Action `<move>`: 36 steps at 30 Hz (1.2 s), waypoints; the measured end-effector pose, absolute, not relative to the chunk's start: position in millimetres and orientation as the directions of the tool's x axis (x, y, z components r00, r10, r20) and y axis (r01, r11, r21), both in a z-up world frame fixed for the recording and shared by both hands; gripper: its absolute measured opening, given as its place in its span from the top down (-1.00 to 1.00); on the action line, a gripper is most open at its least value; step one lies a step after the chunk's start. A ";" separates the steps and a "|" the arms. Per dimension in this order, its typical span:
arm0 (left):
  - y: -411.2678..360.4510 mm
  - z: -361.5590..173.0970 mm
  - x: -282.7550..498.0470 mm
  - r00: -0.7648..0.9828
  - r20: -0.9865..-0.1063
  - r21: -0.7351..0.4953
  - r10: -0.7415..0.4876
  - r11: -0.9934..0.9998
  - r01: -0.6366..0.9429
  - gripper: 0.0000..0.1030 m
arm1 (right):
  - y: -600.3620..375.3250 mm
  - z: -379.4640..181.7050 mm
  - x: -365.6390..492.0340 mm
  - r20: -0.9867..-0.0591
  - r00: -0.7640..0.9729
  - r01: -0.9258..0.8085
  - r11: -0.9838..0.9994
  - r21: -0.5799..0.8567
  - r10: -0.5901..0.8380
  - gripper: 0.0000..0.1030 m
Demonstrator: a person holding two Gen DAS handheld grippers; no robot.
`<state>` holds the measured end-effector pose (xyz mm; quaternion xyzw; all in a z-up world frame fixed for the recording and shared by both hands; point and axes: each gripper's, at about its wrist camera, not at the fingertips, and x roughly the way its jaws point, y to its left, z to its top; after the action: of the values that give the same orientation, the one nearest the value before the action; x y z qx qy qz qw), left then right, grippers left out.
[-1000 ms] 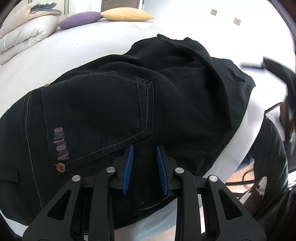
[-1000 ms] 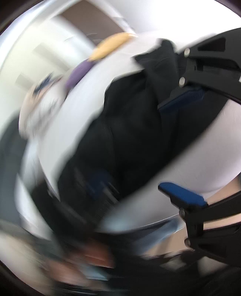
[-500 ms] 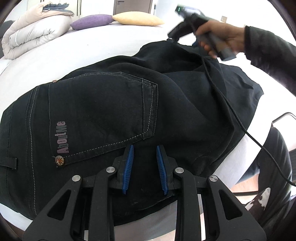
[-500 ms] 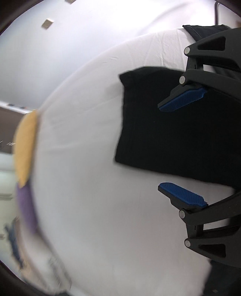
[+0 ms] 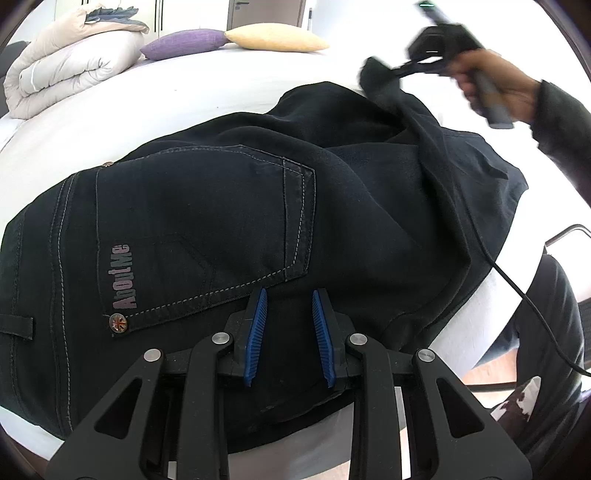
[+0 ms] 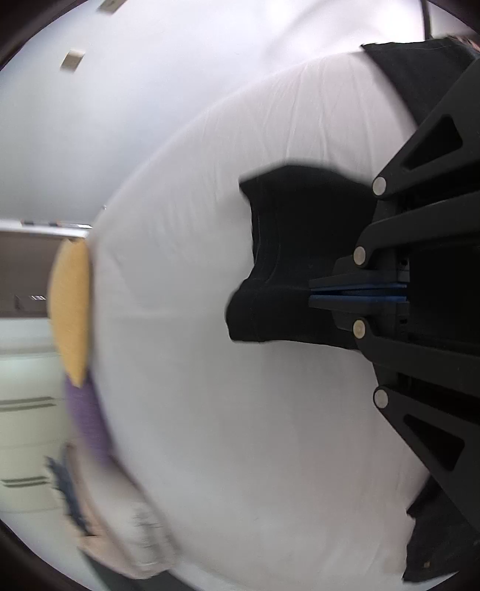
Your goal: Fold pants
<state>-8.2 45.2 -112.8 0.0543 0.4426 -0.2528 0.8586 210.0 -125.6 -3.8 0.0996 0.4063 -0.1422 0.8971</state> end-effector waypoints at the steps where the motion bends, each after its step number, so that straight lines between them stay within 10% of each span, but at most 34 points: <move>1: 44.5 -112.8 -8.5 0.482 -0.788 -0.125 -0.382 0.867 0.482 0.52 | -139.0 2.1 194.1 -0.743 0.645 0.352 0.932 0.084 -0.177 0.97; 17: 38.4 -104.8 6.0 0.438 -0.826 -0.162 -0.354 0.894 0.417 0.51 | -304.6 -88.7 -98.7 -0.621 0.776 0.589 0.481 0.649 -0.111 0.91; 18: 37.3 -103.9 7.2 0.437 -0.828 -0.162 -0.350 0.897 0.412 0.51 | -305.5 -90.6 -101.2 -0.593 0.802 0.555 0.467 0.688 -0.079 0.78; 21: 37.1 -101.6 9.9 0.435 -0.834 -0.161 -0.339 0.904 0.395 0.51 | -303.1 -87.5 -93.7 -0.518 0.854 0.481 0.442 0.757 -0.042 -0.57; 22: 36.6 -101.2 10.2 0.436 -0.836 -0.158 -0.334 0.907 0.391 0.51 | -303.5 -82.8 -88.5 -0.506 0.860 0.476 0.447 0.757 -0.059 -0.59; 32: 33.7 -101.1 8.0 0.440 -0.839 -0.149 -0.321 0.913 0.381 0.51 | -331.2 -97.2 -3.1 -0.623 0.782 0.559 0.413 0.719 0.028 -0.36; 36: 34.0 -101.7 7.1 0.443 -0.837 -0.149 -0.321 0.913 0.380 0.51 | -343.1 -99.6 11.0 -0.635 0.770 0.549 0.442 0.709 0.062 0.82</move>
<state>7.1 34.0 -101.7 0.0305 0.4856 -0.2064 0.8489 11.0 -343.1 -99.6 0.5055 0.3023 -0.1537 0.7934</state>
